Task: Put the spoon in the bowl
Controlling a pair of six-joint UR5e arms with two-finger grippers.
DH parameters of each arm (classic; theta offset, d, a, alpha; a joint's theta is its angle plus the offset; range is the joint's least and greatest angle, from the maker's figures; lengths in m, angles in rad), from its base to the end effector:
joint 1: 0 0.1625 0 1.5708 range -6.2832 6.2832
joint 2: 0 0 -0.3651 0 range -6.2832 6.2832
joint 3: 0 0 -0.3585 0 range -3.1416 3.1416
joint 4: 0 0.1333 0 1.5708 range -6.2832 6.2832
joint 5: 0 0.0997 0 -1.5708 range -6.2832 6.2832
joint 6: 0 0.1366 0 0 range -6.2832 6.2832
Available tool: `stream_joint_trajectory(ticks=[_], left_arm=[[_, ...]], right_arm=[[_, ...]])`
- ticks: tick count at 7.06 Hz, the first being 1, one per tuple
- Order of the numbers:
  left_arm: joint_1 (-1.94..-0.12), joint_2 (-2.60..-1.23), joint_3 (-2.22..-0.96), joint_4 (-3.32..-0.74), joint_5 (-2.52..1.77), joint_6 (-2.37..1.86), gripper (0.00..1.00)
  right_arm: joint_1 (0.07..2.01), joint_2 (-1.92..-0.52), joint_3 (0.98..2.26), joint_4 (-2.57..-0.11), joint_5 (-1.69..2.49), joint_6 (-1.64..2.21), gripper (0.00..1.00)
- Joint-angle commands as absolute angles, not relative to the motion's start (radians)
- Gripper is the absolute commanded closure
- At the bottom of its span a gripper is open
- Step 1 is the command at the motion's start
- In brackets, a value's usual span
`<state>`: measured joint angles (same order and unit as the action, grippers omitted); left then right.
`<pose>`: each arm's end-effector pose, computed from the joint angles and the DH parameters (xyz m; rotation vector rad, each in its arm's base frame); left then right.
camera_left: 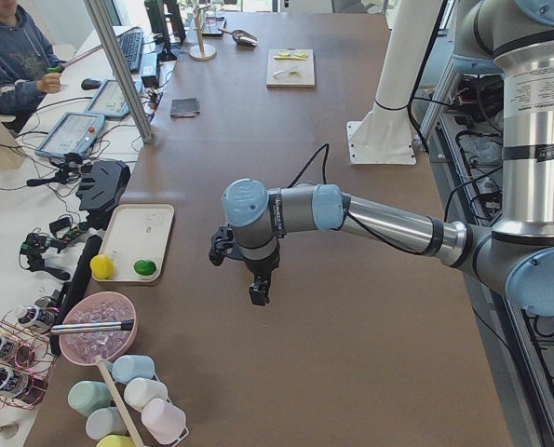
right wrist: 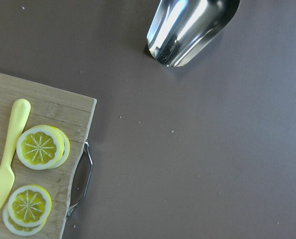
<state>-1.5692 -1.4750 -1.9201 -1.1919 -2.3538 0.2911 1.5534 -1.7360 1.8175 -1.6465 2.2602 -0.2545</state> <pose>-0.0363 -0.3990 0.5445 -0.0049 0.7927 0.2282 0.0395 -0.3983 0.5983 0.0873 -0.6860 -0.2630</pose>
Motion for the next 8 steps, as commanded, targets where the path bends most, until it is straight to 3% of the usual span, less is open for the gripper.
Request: stream_joint_trajectory(ticks=[1, 8], left_arm=[[-1.571, -1.479, -1.918, -1.19, -2.355, 0.304, 0.02], [-1.575, -1.471, -1.908, -1.198, -2.359, 0.293, 0.02]], right_arm=[[1.549, -1.735, 1.819, -1.638, 2.269, -0.256, 0.0], [1.542, -1.729, 1.821, -1.637, 2.338, -0.256, 0.0]])
